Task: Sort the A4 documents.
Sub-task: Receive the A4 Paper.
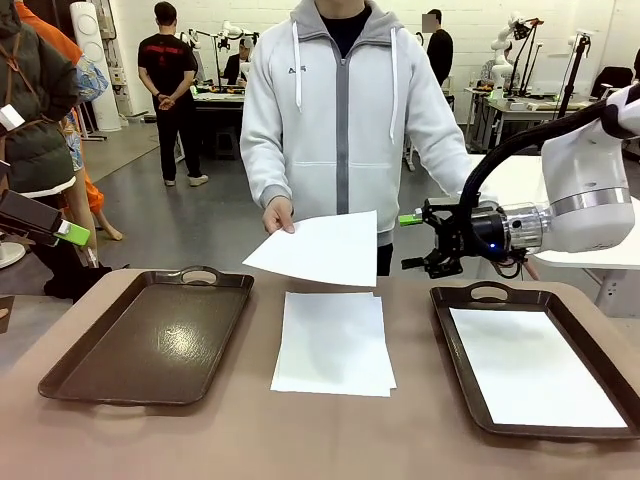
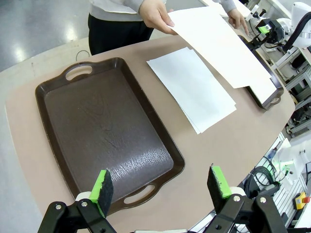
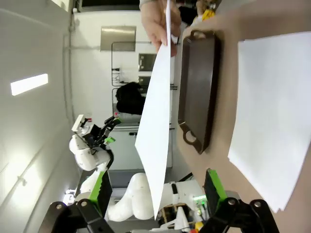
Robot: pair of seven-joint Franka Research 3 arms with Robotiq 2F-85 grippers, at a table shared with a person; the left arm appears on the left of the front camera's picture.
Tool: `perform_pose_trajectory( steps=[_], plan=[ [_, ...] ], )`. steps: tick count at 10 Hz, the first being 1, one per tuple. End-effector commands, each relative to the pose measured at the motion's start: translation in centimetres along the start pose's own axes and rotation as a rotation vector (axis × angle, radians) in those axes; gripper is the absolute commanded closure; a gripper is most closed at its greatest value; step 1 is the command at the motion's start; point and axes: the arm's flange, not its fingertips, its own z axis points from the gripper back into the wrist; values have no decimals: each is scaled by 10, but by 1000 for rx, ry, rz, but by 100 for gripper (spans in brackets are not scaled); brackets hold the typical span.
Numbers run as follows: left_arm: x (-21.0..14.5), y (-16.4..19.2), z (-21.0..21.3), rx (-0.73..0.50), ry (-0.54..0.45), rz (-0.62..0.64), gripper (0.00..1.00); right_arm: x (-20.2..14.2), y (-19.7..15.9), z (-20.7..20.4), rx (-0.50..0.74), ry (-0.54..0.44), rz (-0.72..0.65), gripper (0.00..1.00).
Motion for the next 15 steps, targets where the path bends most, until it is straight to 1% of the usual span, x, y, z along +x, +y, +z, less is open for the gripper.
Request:
perform_pose_trajectory(
  steps=[1, 4, 7, 10, 11, 12, 13, 14, 15],
  plan=[
    [0, 1, 0, -20, -5, -6, 0, 15, 4, -15, 67, 10, -66, 0],
    [0, 1, 0, -20, -5, -6, 0, 30, -13, -52, 116, 30, -109, 0],
    [0, 1, 0, -20, -5, -6, 0, 39, -25, -81, 137, 43, -151, 0],
    [0, 1, 0, -20, -5, -6, 0, 40, -26, -85, 154, 38, -141, 0],
    [0, 1, 0, -20, -5, -6, 0, 39, -27, -83, 137, 37, -112, 3],
    [0, 1, 0, -20, -5, -6, 0, 38, -25, -80, 116, 40, -96, 17],
    [0, 1, 0, -20, -5, -6, 0, 39, -24, -74, 108, 24, -94, 21],
    [0, 1, 0, -20, -5, -6, 0, 40, -25, -70, 112, 8, -100, 35],
    [0, 1, 0, -20, -5, -6, 0, 40, -26, -68, 115, 1, -102, 38]
  ],
)
